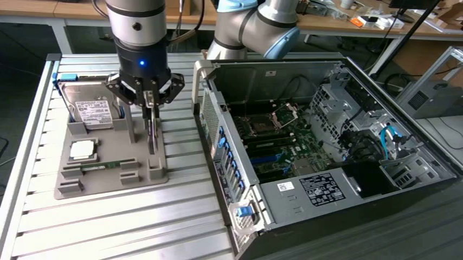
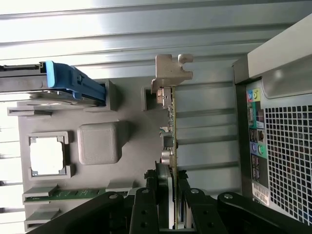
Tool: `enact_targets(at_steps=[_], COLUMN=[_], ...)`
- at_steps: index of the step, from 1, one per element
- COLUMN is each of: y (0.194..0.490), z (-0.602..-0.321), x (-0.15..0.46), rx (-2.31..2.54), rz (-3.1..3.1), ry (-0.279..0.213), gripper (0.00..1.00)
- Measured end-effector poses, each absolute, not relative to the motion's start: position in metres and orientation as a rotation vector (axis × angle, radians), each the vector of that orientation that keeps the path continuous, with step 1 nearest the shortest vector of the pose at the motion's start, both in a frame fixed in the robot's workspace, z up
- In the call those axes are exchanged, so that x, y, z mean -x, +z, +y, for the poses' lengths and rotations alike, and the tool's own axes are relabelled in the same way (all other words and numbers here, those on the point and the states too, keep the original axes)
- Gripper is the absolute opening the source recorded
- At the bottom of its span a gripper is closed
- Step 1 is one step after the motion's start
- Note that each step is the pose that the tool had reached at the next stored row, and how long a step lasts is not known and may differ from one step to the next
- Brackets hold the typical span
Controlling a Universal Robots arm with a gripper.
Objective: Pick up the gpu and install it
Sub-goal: 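Pick up the gpu and move the gpu toward the slot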
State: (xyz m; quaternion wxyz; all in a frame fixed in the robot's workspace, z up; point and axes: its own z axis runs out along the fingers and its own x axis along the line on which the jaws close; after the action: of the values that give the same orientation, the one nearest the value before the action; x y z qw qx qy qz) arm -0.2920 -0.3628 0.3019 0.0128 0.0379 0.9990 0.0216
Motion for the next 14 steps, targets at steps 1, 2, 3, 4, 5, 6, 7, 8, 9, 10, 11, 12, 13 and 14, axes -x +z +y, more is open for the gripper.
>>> enact_targets(at_steps=[1, 2, 3, 4, 5, 6, 7, 8, 9, 10, 11, 12, 13, 14], y=[0.303, 0.304, 0.306, 0.307, 0.308, 0.309, 0.31, 0.311, 0.313, 0.314, 0.314, 0.315, 0.316, 0.318], z=[-0.363, -0.363, -0.363, -0.363, -0.363, -0.363, -0.363, -0.363, -0.363, -0.363, -0.363, -0.363, -0.363, -0.363], x=[0.292, 0.292, 0.292, 0.292, 0.292, 0.292, 0.292, 0.292, 0.292, 0.292, 0.292, 0.292, 0.292, 0.292], rx=[-0.118, -0.118, -0.118, -0.118, -0.118, -0.118, -0.118, -0.118, -0.118, -0.118, -0.118, -0.118, -0.118, -0.118], rz=[3.113, 3.113, 3.113, 3.113, 3.113, 3.113, 3.113, 3.113, 3.113, 3.113, 3.113, 3.113, 3.113, 3.113], ry=[0.067, 0.068, 0.067, 0.067, 0.067, 0.067, 0.067, 0.067, 0.067, 0.067, 0.067, 0.067, 0.067, 0.068], gripper=[0.27, 0.27, 0.27, 0.27, 0.27, 0.27, 0.27, 0.27, 0.27, 0.27, 0.27, 0.27, 0.27, 0.27])
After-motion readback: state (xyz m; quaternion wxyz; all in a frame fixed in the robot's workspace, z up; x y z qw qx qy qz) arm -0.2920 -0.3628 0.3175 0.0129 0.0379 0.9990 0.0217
